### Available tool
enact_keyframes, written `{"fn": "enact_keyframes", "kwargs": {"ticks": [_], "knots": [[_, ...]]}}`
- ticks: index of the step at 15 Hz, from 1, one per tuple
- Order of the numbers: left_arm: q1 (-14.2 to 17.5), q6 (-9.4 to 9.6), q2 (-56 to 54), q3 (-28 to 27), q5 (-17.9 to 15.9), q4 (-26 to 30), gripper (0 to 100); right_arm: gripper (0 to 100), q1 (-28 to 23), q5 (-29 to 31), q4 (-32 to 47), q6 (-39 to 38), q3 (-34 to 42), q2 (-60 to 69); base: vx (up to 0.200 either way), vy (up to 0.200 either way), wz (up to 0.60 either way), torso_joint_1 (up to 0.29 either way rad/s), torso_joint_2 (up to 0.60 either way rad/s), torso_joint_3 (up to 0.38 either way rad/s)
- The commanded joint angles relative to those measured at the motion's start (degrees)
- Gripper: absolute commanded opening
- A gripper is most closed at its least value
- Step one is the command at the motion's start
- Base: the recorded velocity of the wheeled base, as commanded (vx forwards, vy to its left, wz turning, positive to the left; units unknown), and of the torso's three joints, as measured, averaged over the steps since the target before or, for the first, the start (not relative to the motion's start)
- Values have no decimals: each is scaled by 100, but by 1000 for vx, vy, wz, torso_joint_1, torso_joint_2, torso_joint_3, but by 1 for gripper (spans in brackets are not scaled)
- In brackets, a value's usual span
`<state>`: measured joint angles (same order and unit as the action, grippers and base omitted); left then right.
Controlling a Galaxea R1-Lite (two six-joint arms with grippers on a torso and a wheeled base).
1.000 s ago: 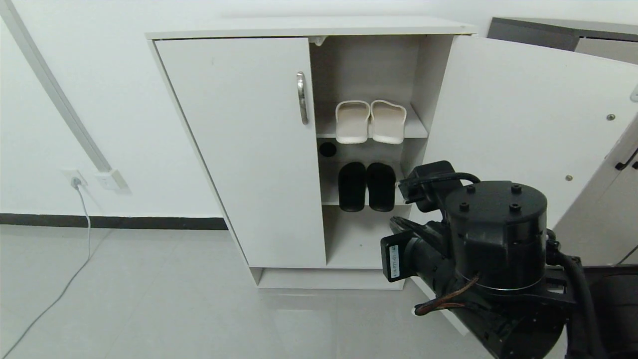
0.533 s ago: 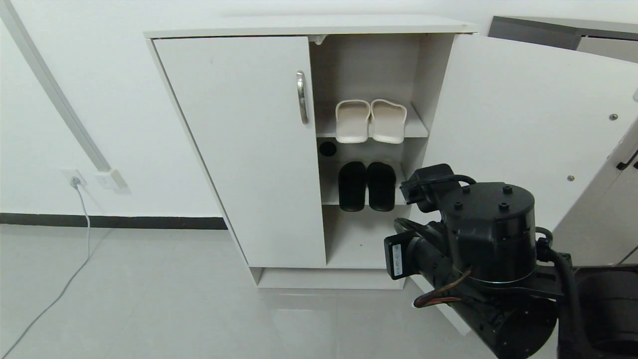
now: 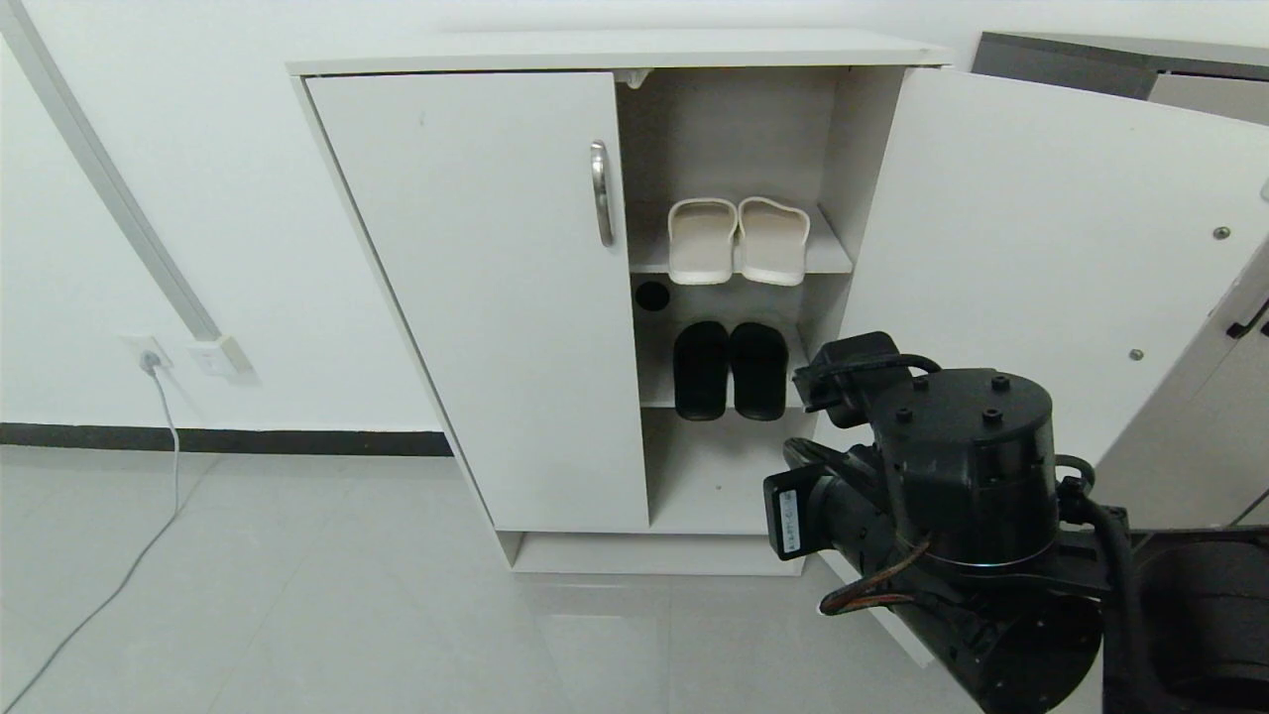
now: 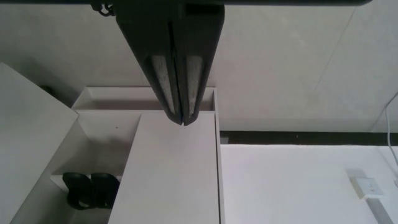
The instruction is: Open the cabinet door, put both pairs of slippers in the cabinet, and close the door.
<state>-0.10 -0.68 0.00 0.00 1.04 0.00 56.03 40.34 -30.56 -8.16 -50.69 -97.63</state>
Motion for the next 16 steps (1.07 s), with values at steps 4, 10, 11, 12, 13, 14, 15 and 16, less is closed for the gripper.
{"fn": "enact_keyframes", "kwargs": {"ticks": [4, 10, 11, 12, 13, 14, 15, 16], "knots": [[1, -2, 0, 0, 2, 0, 0, 0, 5, 0, 6, 7, 24, -19, 0, 0, 0, 1, -49, -53], [1, -2, 0, 0, 2, 0, 0, 0, -31, 0, 6, 7, 33, -10, 0, 0, 0, 28, -386, -351], [1, -2, 0, 0, 2, 0, 0, 0, -31, 9, 6, 7, 59, -1, 0, 0, 0, 100, -476, -359], [1, -2, 0, 0, 2, 0, 0, 0, -31, 9, 6, 7, 59, -1, 0, 0, 0, 115, -466, -349], [1, -2, 0, 0, 2, 0, 0, 0, -31, 9, 6, 7, 68, -1, 0, 0, 0, 110, -461, -359], [1, -2, 0, 0, 2, 0, 0, 0, -31, 9, -2, 7, 68, -1, 0, 0, 0, 119, -466, -344], [1, -2, 0, 0, 2, 0, 0, 0, -39, 9, 6, 7, 68, -1, 0, 0, 0, 144, -461, -325], [1, -2, 0, 0, 2, 0, 0, 0, -31, 9, 6, 7, 68, -10, 0, 0, 0, 139, -466, -325]]}}
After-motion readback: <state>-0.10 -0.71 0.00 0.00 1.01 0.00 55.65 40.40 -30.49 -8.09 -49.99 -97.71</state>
